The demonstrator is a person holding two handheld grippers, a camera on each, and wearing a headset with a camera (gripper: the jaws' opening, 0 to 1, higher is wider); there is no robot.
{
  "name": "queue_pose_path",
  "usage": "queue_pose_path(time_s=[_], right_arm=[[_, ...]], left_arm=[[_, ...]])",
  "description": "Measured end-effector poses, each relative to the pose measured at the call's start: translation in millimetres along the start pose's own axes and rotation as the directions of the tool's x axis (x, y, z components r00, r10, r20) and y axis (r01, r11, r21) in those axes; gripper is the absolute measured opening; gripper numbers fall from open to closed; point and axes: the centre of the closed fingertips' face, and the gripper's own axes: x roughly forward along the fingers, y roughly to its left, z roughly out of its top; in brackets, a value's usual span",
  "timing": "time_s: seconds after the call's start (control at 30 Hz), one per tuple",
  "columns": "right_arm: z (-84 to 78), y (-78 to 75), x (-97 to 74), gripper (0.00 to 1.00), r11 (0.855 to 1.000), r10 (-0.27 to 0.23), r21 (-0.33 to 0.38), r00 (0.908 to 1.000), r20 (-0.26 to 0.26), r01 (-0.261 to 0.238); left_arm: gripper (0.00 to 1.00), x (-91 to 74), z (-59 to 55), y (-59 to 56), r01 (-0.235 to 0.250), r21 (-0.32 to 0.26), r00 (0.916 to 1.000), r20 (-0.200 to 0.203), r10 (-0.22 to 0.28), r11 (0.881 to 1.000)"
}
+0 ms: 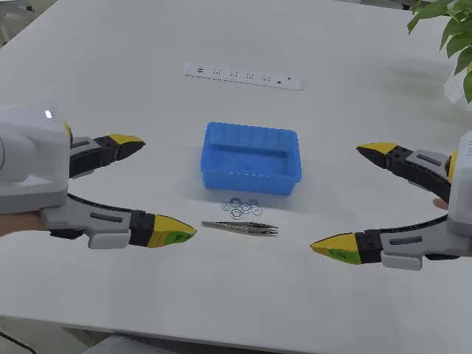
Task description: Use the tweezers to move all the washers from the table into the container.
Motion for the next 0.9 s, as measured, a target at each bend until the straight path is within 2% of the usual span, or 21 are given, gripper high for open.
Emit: queue_pose_path(time_s=[0.3, 0.9], right_arm=[[-0.6, 1.8, 1.6, 0.99, 1.000, 0.007, -0.009, 1.0000, -0.006, -0.007], [-1.4, 2.1, -1.4, 0.99, 1.000, 0.002, -0.007, 1.0000, -0.008, -0.002]], left_arm=[[1.00, -0.3, 2.3, 0.5, -0.004, 0.000, 1.0000, 0.003, 0.004, 1.000], [1.00, -3.2, -1.4, -1.1, 0.003, 0.003, 0.9999, -0.010, -0.003, 1.000]])
